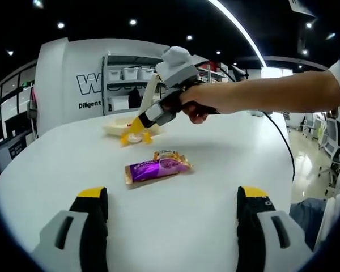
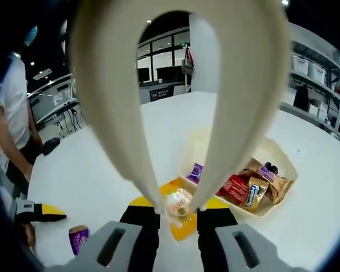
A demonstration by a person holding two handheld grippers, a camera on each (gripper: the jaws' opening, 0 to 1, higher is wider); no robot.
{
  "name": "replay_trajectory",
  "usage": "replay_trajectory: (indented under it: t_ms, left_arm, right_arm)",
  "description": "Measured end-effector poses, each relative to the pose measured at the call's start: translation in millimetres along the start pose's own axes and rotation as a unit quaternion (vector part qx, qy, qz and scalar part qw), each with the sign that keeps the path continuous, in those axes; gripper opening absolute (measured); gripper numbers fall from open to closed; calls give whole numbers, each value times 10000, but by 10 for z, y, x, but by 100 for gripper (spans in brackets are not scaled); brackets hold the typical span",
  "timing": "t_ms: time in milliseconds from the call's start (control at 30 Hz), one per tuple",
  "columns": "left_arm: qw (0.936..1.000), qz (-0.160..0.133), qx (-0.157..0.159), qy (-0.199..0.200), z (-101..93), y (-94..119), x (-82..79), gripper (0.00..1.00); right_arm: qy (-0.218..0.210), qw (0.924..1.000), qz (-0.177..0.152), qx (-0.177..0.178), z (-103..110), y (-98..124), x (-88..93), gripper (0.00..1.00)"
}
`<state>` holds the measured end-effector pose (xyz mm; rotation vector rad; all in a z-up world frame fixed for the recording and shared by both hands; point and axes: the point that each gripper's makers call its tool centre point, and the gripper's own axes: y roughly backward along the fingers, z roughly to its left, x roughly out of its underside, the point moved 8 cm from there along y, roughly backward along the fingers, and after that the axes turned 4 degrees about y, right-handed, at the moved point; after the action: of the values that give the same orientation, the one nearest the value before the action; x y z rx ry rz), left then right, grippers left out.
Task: Place the target food into the container with the food tongs after gripping and lifting it, then release it inside without dropping or visibly crushing the food.
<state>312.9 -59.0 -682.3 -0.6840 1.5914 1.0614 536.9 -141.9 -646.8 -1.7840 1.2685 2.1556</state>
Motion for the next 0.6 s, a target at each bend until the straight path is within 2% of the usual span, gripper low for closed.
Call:
replay_trajectory:
  t_ms: [200, 600]
  left_arm:
    - [10000, -36, 0, -42, -3, 1, -2, 93]
    - [9999, -65, 31, -85, 0, -5, -1, 93]
  right_arm:
    - [23, 10000, 51, 28, 23, 33, 43, 19]
    - [-136, 9994, 323, -82, 58, 126, 97, 8]
